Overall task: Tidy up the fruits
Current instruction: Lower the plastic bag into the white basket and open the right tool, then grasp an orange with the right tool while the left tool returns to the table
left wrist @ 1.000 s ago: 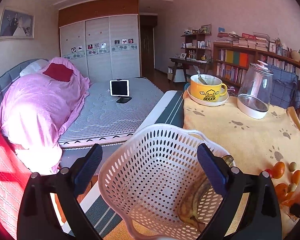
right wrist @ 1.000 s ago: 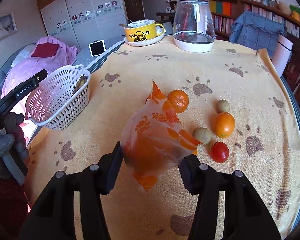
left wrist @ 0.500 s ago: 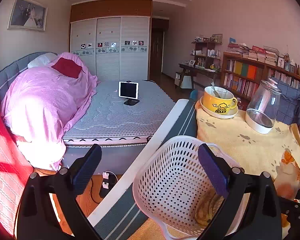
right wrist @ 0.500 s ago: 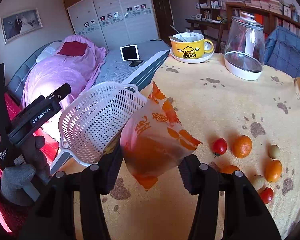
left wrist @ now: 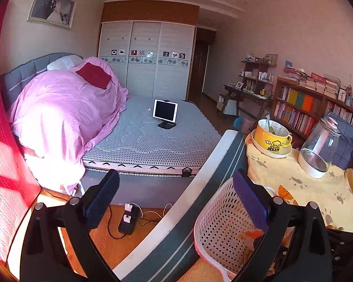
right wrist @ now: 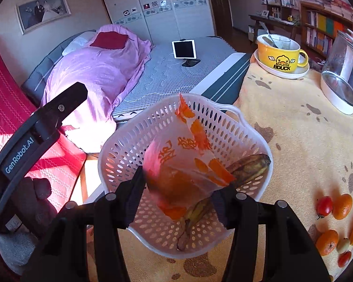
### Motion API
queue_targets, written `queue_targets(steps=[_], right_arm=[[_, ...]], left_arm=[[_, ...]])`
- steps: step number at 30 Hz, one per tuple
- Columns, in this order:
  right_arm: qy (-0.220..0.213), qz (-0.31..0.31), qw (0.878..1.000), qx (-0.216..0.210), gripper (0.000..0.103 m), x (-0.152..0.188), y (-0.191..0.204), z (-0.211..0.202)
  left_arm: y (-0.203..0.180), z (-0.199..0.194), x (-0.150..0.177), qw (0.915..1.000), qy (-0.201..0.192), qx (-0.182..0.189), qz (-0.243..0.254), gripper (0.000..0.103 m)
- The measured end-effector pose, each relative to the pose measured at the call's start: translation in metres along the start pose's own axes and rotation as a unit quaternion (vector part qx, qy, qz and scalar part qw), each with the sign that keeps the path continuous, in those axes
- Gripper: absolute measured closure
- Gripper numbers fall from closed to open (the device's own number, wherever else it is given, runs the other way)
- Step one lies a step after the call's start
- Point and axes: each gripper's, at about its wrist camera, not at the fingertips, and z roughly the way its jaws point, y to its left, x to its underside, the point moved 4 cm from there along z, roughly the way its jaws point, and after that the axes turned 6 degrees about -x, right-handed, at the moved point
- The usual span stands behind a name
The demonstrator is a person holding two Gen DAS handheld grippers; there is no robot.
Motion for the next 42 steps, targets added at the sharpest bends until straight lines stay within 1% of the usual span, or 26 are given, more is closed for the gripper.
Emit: queue_targets(steps=[1, 2, 3, 4, 9, 13, 23, 34, 42], right_arm=[[0.000, -0.001, 1.000, -0.005, 0.049, -0.001, 0.003, 0.003], [-0.003, -0.004, 1.000, -0.009, 0.046, -0.002, 0.006, 0.004], [-0.009, -0.006, 1.000, -0.009, 0.035, -0.004, 0.008, 0.004], [-0.018, -0.007, 1.000, -0.007, 0.031, -0.005, 0.010, 0.002], [-0.030, -0.014, 0.999, 0.006, 0.031, -0.006, 0.011, -0.006], [-0.034, -0.001, 0.999, 0.009, 0.031, -0.002, 0.003, -0.012], [-0.043, 0.013, 0.999, 0.029, 0.031, 0.016, -0.007, -0.027], [-0.062, 0.055, 0.995, 0.055, 0.031, 0.037, -0.039, -0.057], [-0.077, 0.068, 0.991, 0.087, 0.031, 0.053, -0.062, -0.081]], left_arm=[[0.002, 0.000, -0.001, 1.0000, 0.000, 0.000, -0.003, 0.005], [0.003, 0.000, -0.002, 1.0000, 0.000, -0.001, -0.006, 0.005], [0.004, -0.001, -0.002, 1.0000, 0.000, -0.001, -0.008, 0.005], [0.004, 0.000, -0.003, 0.9999, 0.000, -0.001, -0.010, 0.005], [0.005, 0.001, -0.003, 0.9999, 0.002, 0.000, -0.014, 0.005], [0.000, -0.001, -0.001, 0.9999, 0.003, 0.005, -0.009, 0.005], [-0.013, -0.008, 0.001, 0.9997, 0.001, 0.025, 0.005, 0.004], [-0.035, -0.017, 0.006, 0.9984, -0.001, 0.049, 0.030, 0.004], [-0.057, -0.030, 0.013, 0.9959, -0.006, 0.073, 0.054, 0.003]])
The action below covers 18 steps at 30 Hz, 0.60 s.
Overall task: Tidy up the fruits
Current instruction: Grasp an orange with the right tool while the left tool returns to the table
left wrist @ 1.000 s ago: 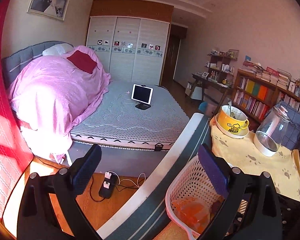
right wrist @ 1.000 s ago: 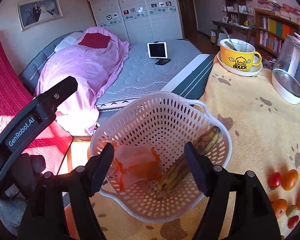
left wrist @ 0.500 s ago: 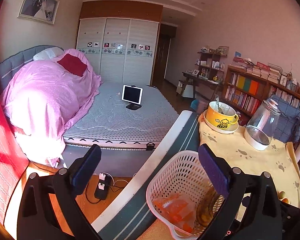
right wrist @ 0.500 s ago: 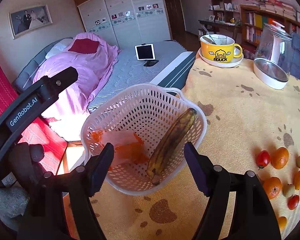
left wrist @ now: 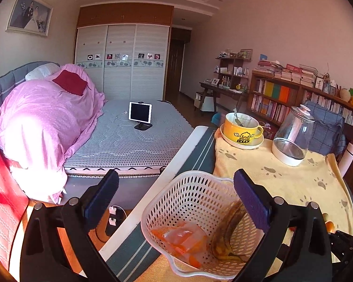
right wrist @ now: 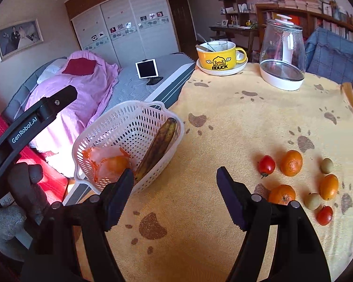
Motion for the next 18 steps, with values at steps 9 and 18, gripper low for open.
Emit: queue_targets(steps=[9, 18], right_arm=[[-0.006, 0.017, 0.997, 0.072, 0.031, 0.025, -0.053, -0.026], [-0.008, 0.085, 0.988, 0.127, 0.031, 0.056, -0.121, -0.058]], left_arm=[[-0.031, -0.007, 0.007, 0.9990, 0.002, 0.028, 0.034, 0.003], [-0.059, -0.013, 0.016, 0.9966, 0.004, 0.051, 0.064, 0.003]])
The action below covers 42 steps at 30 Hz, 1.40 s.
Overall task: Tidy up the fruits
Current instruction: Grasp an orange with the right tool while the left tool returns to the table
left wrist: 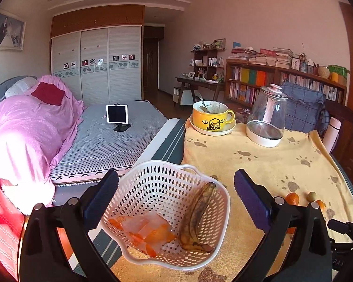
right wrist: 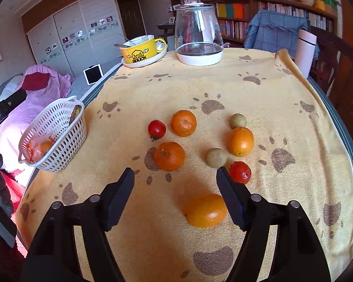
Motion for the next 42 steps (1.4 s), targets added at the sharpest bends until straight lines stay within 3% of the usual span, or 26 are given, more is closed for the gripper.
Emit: queue_targets(steps=[5, 11, 27, 42], right_arm=[[0.007, 0.021, 1.000, 0.017, 0.032, 0.013, -0.026, -0.002], [0.028, 0.022, 0.999, 0.009, 0.036, 0.024, -0.026, 0.006], [0.066, 0.024, 0.998, 0.004, 0.057, 0.033, -0.027, 0.032], [0.050, 0.009, 0.999, -0.012, 0.058, 0.035, -0.032, 0.016]], left_arm=[[-0.013, 0.001, 0.004, 0.9998, 0.004, 0.011, 0.014, 0.003], [-0.031, -0.004, 0.008, 0.9991, 0.004, 0.030, 0.029, 0.003], [-0.057, -0.004, 0.020, 0.9967, 0.014, 0.060, 0.054, 0.003], [-0.082, -0.009, 0.028, 0.9941, 0.013, 0.071, 0.081, 0.003]])
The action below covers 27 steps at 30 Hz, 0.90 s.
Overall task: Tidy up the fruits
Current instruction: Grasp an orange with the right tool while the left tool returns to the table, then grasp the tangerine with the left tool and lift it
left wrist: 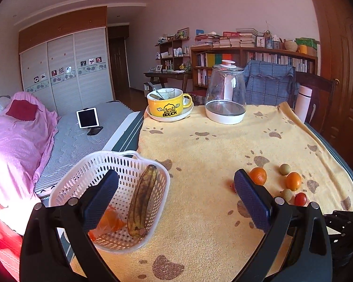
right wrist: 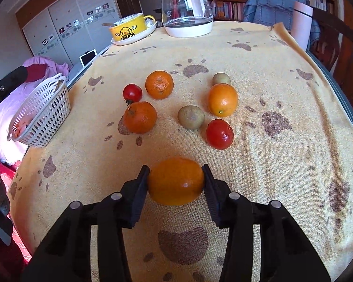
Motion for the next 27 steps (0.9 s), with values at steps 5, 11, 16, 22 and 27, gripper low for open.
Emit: queue_targets(steps=[5, 11, 16, 22, 27], right_arm=[[-0.013, 0.015, 1.000, 0.004, 0.058, -0.001, -0.019, -0.012], [-0.022, 0.042, 0.999, 0.011, 0.058, -0.003, -0.044, -0.016], [-0.028, 0.055, 0.998, 0.009, 0.058, -0.001, -0.056, -0.017], [-0.031, 0.064, 0.997, 0.002, 0.058, 0.000, -0.061, -0.015], [-0.030, 0.072, 0.997, -0.011, 0.058, 0.002, -0.064, -0.012]], left_arm=[[-0.028, 0.001, 0.011, 0.9994, 0.012, 0.022, 0.023, 0.003], [-0.055, 0.011, 0.025, 0.9978, 0.043, 0.034, 0.036, 0.003], [-0.080, 0.019, 0.028, 0.9954, 0.054, 0.053, 0.058, 0.003], [-0.109, 0.035, 0.034, 0.9903, 0.077, 0.081, 0.083, 0.013], [-0.125, 0.060, 0.042, 0.9830, 0.122, 0.113, 0.079, 0.027]])
